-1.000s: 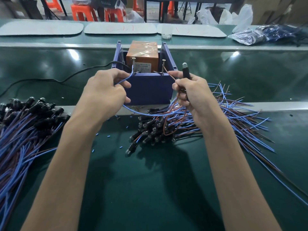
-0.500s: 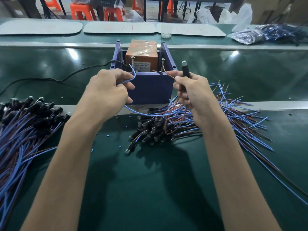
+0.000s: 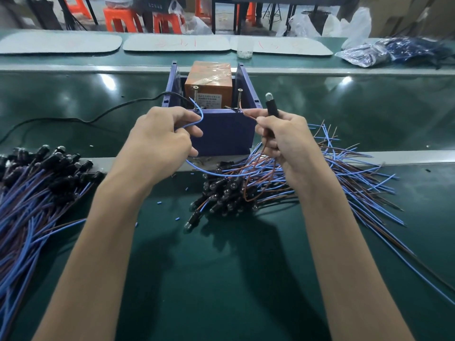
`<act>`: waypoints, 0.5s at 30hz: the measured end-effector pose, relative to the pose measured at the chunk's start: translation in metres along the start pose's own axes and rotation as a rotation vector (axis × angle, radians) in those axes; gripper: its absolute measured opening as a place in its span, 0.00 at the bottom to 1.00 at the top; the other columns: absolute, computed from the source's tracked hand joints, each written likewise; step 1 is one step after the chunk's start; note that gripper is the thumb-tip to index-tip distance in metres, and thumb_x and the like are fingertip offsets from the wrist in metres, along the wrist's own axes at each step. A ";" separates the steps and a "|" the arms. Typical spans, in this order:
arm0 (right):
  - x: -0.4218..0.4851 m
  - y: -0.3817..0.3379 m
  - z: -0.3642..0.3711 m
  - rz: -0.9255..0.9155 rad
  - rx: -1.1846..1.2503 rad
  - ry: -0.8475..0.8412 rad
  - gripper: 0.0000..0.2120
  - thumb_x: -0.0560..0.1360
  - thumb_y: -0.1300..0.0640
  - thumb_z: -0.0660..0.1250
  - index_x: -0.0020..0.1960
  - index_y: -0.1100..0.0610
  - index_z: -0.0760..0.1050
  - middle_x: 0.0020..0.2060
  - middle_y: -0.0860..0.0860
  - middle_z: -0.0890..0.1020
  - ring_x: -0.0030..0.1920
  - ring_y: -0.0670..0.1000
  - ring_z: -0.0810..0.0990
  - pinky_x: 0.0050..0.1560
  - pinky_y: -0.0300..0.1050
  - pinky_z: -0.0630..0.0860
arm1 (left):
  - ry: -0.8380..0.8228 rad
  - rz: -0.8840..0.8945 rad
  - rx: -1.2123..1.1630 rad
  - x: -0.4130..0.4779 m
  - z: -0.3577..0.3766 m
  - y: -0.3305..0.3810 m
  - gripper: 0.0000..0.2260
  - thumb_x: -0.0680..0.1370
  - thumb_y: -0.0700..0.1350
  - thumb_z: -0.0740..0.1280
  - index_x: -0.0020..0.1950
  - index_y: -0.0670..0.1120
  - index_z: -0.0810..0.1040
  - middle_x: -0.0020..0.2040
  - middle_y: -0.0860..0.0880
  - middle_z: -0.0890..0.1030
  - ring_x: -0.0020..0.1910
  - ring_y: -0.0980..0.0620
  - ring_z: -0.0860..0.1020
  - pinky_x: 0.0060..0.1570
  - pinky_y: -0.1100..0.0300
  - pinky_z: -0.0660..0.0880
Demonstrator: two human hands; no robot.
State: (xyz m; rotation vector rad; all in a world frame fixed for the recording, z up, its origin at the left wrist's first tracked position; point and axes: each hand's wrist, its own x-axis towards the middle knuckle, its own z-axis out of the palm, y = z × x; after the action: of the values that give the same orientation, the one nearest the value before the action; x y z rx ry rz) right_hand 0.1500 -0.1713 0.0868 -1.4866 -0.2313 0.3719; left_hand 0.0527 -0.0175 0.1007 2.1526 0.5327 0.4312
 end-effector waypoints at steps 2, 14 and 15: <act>-0.001 0.000 0.000 0.002 0.001 0.000 0.14 0.79 0.67 0.56 0.53 0.60 0.80 0.23 0.44 0.68 0.21 0.41 0.59 0.21 0.31 0.57 | -0.004 -0.004 -0.006 0.000 0.000 0.000 0.21 0.75 0.32 0.53 0.57 0.50 0.79 0.42 0.58 0.80 0.27 0.62 0.77 0.40 0.58 0.76; 0.000 0.000 0.000 -0.001 -0.017 -0.009 0.14 0.79 0.66 0.57 0.54 0.60 0.80 0.25 0.45 0.68 0.23 0.41 0.59 0.21 0.31 0.57 | -0.055 0.023 0.010 -0.002 0.006 0.003 0.21 0.75 0.32 0.54 0.57 0.51 0.79 0.42 0.58 0.80 0.26 0.64 0.76 0.28 0.74 0.67; 0.000 0.000 0.000 -0.001 -0.017 -0.010 0.14 0.79 0.66 0.57 0.53 0.60 0.80 0.25 0.45 0.68 0.22 0.41 0.59 0.21 0.31 0.58 | -0.055 0.027 0.010 -0.002 0.006 0.003 0.21 0.75 0.32 0.54 0.56 0.51 0.79 0.42 0.58 0.80 0.26 0.64 0.76 0.27 0.75 0.66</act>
State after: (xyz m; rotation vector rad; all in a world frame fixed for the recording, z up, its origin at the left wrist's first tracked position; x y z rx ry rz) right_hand 0.1496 -0.1714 0.0865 -1.5018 -0.2434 0.3774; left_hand 0.0542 -0.0243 0.0994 2.1769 0.4769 0.3834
